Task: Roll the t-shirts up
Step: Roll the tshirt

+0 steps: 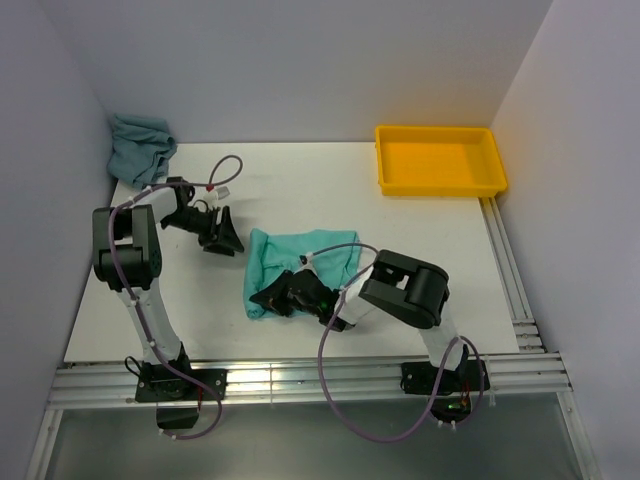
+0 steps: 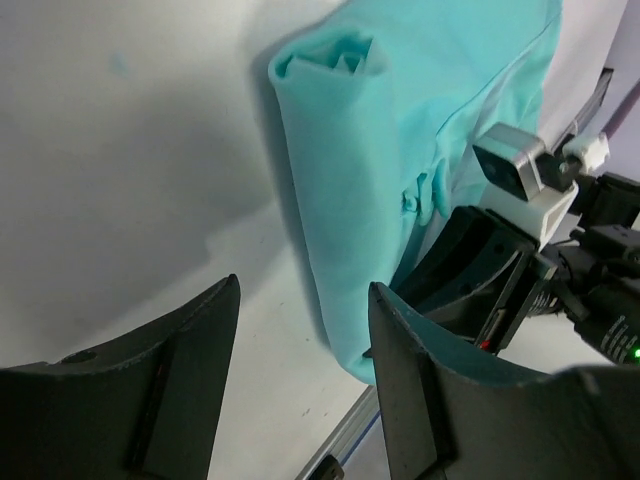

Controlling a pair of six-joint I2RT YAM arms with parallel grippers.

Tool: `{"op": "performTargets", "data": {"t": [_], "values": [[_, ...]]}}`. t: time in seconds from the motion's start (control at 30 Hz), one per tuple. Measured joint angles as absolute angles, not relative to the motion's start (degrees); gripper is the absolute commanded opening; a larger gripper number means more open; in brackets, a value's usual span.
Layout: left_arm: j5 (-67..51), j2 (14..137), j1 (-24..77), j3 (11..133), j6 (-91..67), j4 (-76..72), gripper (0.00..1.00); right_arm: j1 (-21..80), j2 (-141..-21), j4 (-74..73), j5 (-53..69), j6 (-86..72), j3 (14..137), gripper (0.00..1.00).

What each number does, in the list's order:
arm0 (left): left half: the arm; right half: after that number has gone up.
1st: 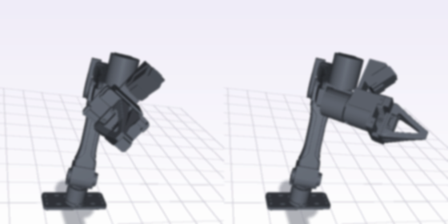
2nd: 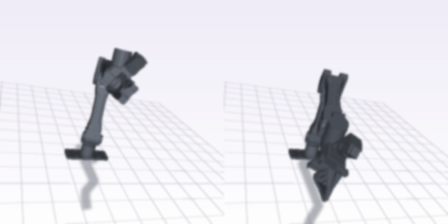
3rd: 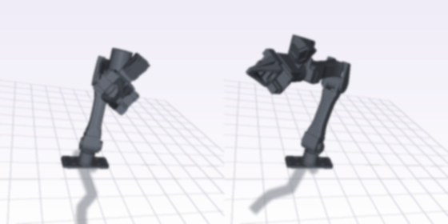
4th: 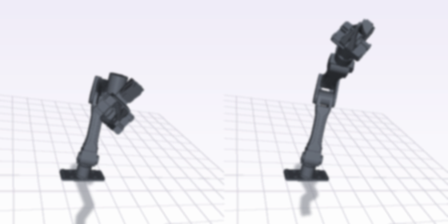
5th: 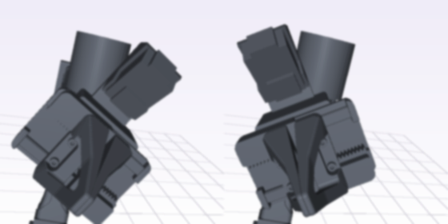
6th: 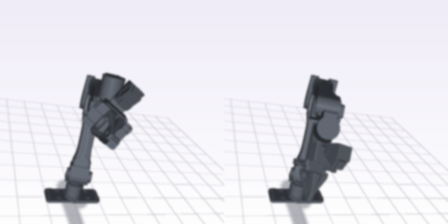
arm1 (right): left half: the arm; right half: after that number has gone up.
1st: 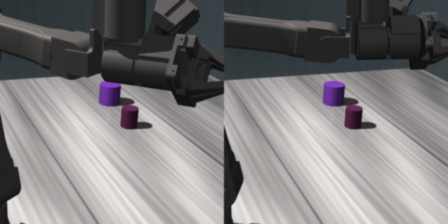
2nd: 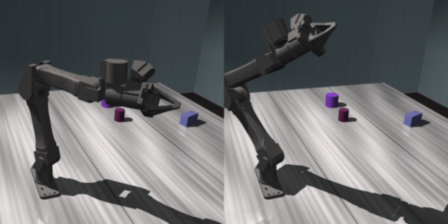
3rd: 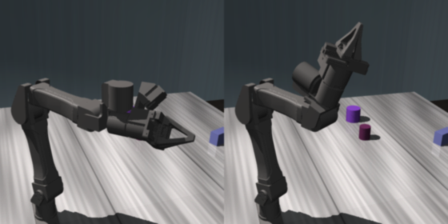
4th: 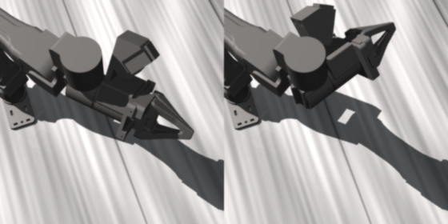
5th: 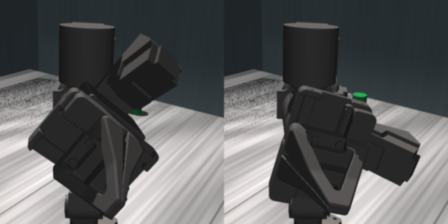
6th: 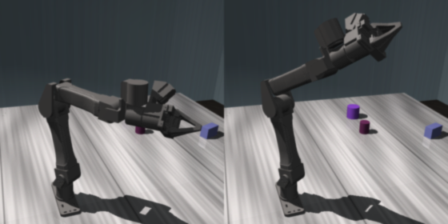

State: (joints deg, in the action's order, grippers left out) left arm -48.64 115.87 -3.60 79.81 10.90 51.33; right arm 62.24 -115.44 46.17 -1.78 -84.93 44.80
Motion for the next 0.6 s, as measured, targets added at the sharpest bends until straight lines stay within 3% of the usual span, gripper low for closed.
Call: {"op": "performTargets", "data": {"t": [0.27, 0.6], "values": [[-52.2, 116.1, -2.8, 72.3, 10.2, 44.1, 0.59, 62.5, -120.4, 60.0, -1.8, -92.9, 41.5, 0.09], [-58.5, 117.8, -1.8, 70.2, 9.1, 39.6, 0.57, 64.5, -121.5, 62.6, -4.8, -95.6, 41.7, 0.09]]}}
